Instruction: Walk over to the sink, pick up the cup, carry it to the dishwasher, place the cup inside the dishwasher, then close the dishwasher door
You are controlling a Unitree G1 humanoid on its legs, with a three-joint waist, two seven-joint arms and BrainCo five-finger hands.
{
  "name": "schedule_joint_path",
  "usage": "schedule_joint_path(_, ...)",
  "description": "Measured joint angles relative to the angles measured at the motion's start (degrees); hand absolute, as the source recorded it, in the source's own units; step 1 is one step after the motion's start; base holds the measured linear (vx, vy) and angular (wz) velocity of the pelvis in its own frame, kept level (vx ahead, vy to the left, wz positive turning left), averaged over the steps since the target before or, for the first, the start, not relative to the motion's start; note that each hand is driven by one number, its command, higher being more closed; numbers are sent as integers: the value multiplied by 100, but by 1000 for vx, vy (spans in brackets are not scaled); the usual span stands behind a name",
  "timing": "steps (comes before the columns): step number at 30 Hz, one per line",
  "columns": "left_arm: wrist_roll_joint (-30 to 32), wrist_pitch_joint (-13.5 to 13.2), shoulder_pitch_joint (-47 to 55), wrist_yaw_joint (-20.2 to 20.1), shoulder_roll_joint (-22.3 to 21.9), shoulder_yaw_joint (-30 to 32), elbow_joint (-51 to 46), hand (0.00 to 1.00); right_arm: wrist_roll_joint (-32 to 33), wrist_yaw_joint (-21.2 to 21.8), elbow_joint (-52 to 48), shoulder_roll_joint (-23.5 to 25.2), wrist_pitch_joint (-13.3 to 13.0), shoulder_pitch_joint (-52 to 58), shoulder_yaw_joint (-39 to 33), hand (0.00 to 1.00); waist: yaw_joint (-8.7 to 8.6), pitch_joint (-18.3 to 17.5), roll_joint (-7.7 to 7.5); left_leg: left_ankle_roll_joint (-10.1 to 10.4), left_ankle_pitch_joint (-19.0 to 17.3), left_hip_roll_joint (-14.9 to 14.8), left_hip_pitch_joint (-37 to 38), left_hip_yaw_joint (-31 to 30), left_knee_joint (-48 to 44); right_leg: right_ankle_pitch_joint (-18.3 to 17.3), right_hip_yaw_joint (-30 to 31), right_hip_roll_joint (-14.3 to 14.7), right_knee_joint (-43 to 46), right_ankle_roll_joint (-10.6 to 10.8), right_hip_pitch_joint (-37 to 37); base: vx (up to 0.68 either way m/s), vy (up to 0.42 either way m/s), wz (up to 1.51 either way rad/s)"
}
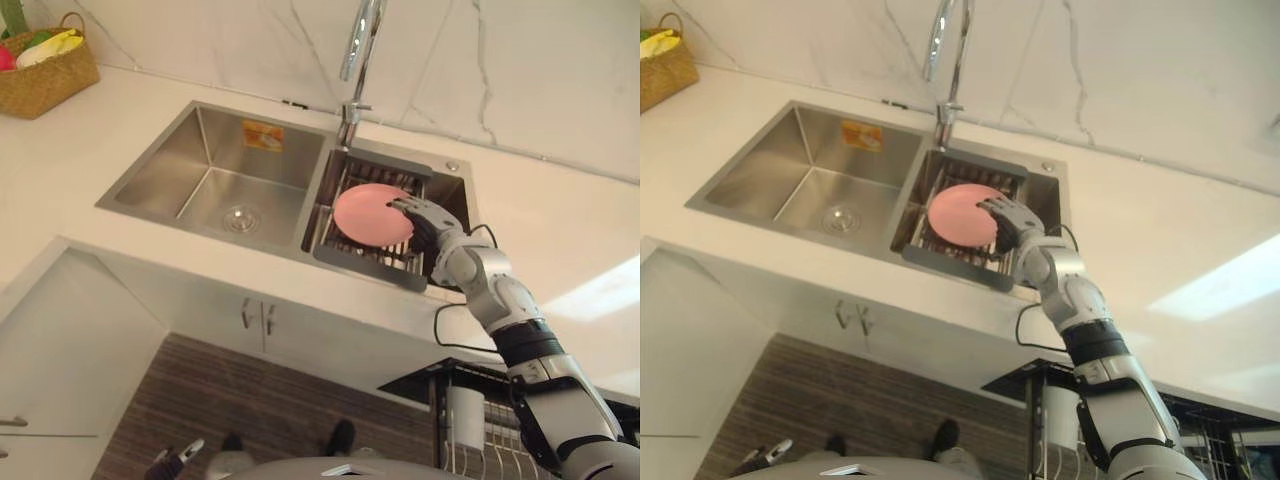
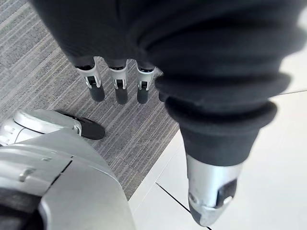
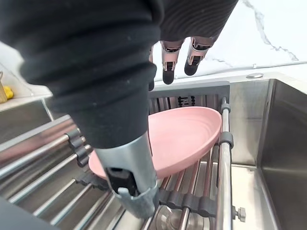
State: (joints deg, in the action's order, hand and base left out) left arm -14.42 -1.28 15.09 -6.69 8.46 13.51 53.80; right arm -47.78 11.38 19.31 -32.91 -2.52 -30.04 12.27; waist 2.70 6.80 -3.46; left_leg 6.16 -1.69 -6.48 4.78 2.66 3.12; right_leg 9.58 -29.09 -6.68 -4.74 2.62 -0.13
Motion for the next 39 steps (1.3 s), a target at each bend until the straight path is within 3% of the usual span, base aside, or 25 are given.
schedule_joint_path(14,-1,-1,3,-3,1,-18,-149,0,-883,-271,261,-127,-103,-222,419,0,66,160,-30,-2,1,4,-65,-91,-12,-7,-36,2,1,9,-21,6,6,2)
schedule_joint_path(26,-16,-2,-6,-8,3,-24,-152,0,-890,-650,672,-126,-19,-253,476,0,192,297,-34,-2,31,5,-190,-136,-7,-10,-85,0,3,10,-117,1,3,2)
schedule_joint_path(39,-125,-13,-16,-10,11,-126,-155,0,-879,-716,910,-118,62,-258,587,0,297,340,-85,0,41,8,-321,-248,-15,-15,-127,-3,3,11,-186,4,5,4)
